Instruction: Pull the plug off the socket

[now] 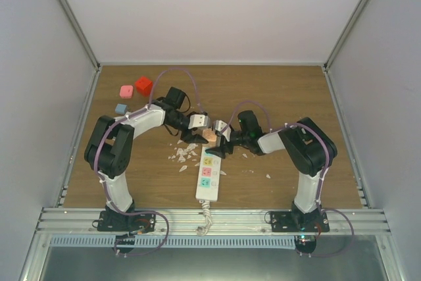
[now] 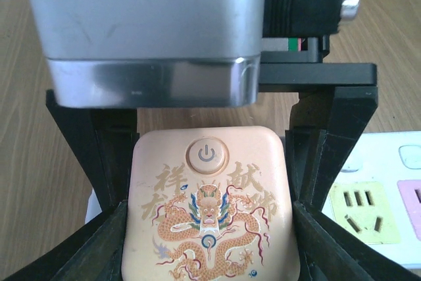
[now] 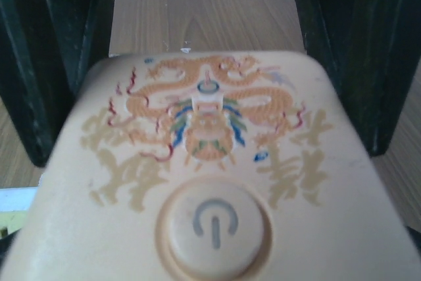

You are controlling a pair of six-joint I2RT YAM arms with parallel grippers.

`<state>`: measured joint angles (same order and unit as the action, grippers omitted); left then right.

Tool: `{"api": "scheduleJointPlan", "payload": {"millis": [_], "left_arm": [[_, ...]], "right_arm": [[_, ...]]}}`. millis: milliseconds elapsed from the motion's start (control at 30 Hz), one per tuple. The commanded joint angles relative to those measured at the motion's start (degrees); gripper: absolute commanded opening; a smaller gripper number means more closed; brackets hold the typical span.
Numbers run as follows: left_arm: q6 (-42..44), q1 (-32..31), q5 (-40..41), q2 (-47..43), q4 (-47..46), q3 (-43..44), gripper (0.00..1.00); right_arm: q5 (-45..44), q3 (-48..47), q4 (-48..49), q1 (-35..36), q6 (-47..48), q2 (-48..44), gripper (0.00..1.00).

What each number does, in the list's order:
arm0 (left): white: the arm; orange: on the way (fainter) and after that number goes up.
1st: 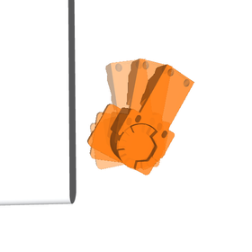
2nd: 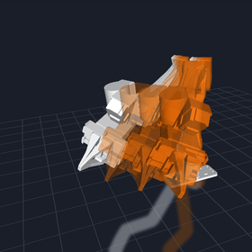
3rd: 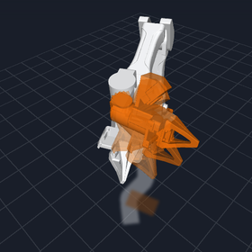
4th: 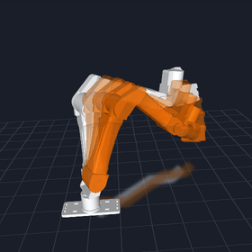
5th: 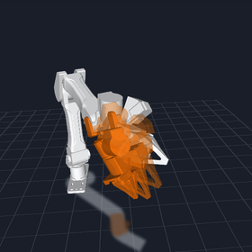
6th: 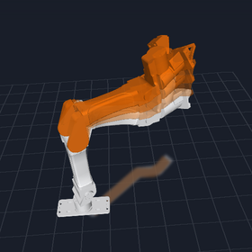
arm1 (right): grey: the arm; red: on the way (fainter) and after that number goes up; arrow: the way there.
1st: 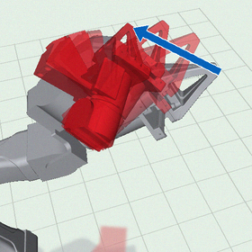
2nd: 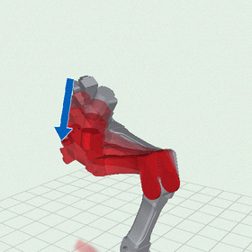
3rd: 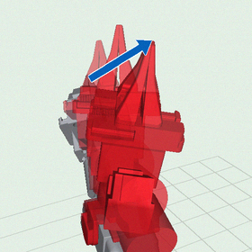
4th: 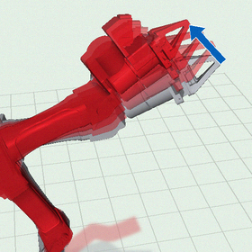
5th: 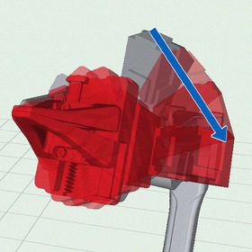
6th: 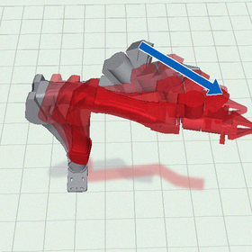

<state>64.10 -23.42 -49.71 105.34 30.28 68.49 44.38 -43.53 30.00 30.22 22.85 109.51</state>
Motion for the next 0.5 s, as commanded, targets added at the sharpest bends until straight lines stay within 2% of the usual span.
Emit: {"api": "scheduleJointPlan", "payload": {"millis": [0,467], "left_arm": [[0.64,0.45,-9.70,-5.03,1.22,-0.01,0.23],[1.70,1.84,-8.91,-4.62,1.53,-0.49,0.20]], "right_arm": [[-3.22,0.68,-6.51,0.44,0.55,3.02,0.96],[-2.66,0.81,-6.47,0.46,0.70,2.86,0.97]]}}
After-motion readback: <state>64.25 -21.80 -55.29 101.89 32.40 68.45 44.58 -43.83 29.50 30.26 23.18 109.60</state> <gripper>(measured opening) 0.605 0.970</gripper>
